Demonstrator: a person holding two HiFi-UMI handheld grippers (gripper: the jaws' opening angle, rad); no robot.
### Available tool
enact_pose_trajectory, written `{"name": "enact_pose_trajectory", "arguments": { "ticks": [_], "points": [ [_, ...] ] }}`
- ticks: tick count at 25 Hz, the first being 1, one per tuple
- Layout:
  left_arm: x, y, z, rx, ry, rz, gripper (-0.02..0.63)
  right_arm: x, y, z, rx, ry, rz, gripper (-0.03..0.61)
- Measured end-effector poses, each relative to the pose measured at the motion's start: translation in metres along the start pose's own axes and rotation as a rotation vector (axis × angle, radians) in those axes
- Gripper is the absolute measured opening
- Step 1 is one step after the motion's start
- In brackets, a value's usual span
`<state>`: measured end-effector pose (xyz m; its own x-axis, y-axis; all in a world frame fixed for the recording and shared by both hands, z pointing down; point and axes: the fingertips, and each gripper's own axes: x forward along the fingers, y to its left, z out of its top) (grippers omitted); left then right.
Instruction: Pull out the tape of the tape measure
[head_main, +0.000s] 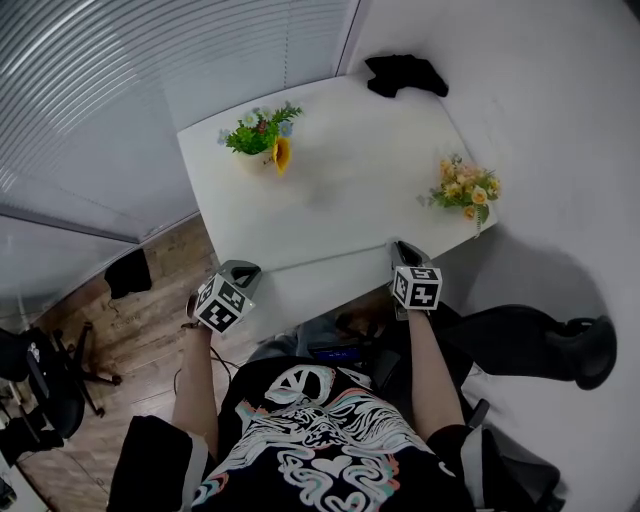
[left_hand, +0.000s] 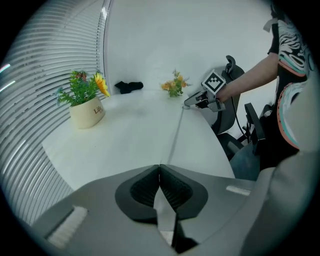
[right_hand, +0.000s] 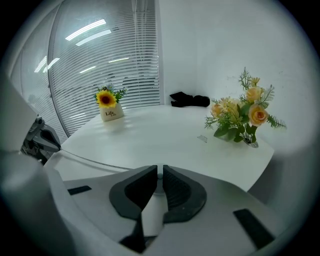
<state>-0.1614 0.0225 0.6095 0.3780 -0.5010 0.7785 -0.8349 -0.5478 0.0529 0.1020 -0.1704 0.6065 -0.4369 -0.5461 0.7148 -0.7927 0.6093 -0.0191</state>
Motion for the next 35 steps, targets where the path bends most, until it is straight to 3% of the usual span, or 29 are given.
{"name": "enact_pose_trajectory", "arguments": {
  "ticks": [18,29,35],
  "points": [
    [-0.035,0.041,-0.042,-0.1,0.032,0.107,0.006,-0.001,0.0,0.001,0.015,0.005,-0.015,0.038],
    [-0.056,0.067,-0.071,-0.202,0.052,0.213,0.006,-0.001,0.001,0.001,0.023,0.002,-0.014,0.038],
    [-0.047,0.061,-0.062,-0.153,0.049,0.189,0.006,0.0,0.001,0.002,0.022,0.003,-0.005,0.04]
  ]
}}
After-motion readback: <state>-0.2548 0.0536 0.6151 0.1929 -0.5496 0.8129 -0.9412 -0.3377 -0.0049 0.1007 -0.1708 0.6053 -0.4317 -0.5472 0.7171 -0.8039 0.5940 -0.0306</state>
